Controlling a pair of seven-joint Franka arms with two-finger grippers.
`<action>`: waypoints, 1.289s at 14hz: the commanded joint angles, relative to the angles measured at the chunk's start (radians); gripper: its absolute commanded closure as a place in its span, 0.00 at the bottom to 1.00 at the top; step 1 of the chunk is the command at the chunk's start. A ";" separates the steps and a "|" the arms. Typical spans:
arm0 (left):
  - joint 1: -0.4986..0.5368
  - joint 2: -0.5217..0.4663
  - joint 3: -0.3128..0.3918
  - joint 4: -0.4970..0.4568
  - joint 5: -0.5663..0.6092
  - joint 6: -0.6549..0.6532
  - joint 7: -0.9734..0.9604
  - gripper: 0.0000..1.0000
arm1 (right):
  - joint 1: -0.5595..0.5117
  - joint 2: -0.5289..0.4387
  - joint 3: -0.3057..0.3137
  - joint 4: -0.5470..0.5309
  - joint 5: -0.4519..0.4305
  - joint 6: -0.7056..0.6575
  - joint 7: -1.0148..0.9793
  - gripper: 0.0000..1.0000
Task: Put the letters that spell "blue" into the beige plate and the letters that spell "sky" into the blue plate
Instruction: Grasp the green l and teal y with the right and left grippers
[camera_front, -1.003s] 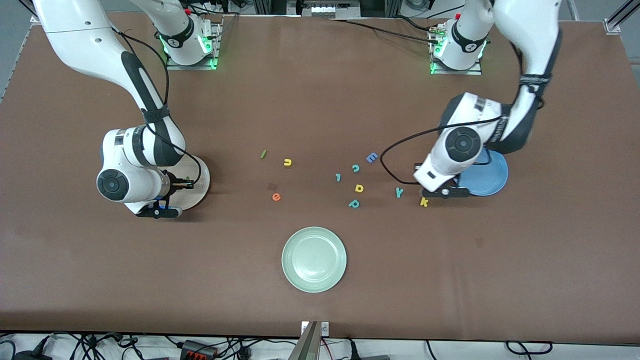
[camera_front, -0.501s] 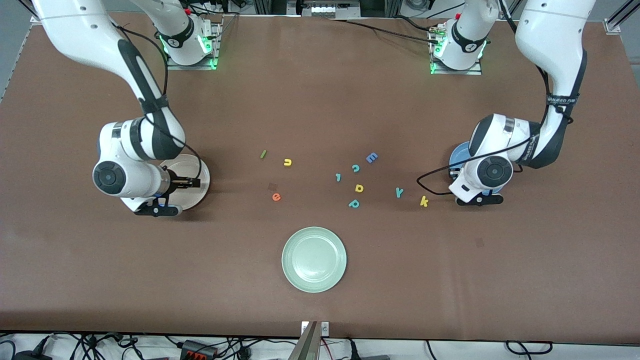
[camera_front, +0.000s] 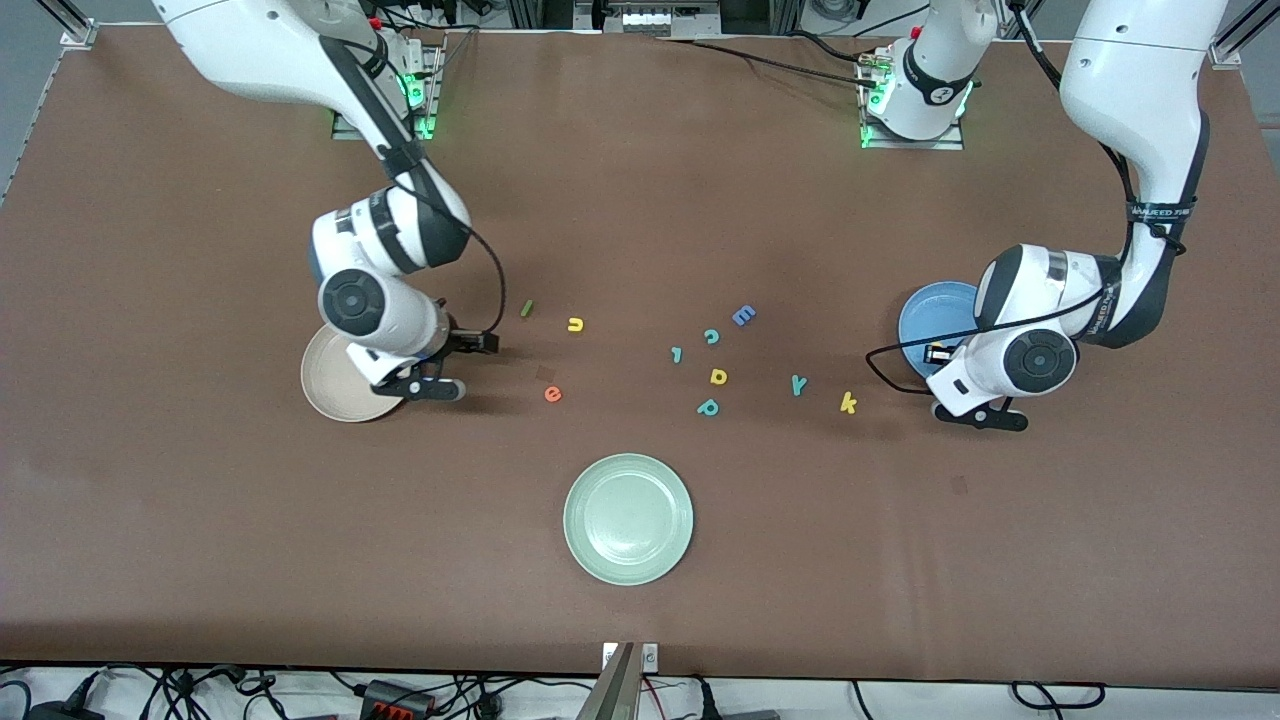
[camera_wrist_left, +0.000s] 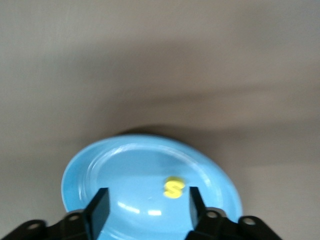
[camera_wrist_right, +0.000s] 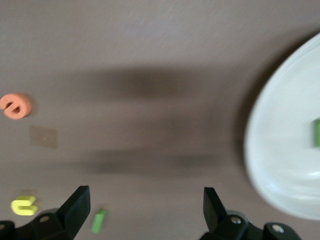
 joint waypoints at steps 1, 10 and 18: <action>-0.019 0.024 -0.077 0.114 0.004 -0.015 0.014 0.00 | 0.028 -0.016 0.036 -0.067 0.030 0.067 0.103 0.00; -0.171 0.169 -0.157 0.265 0.001 0.022 -0.108 0.08 | 0.087 0.044 0.045 -0.098 0.079 0.122 0.225 0.25; -0.189 0.209 -0.155 0.206 0.007 0.078 -0.099 0.37 | 0.097 0.049 0.045 -0.098 0.083 0.118 0.223 0.67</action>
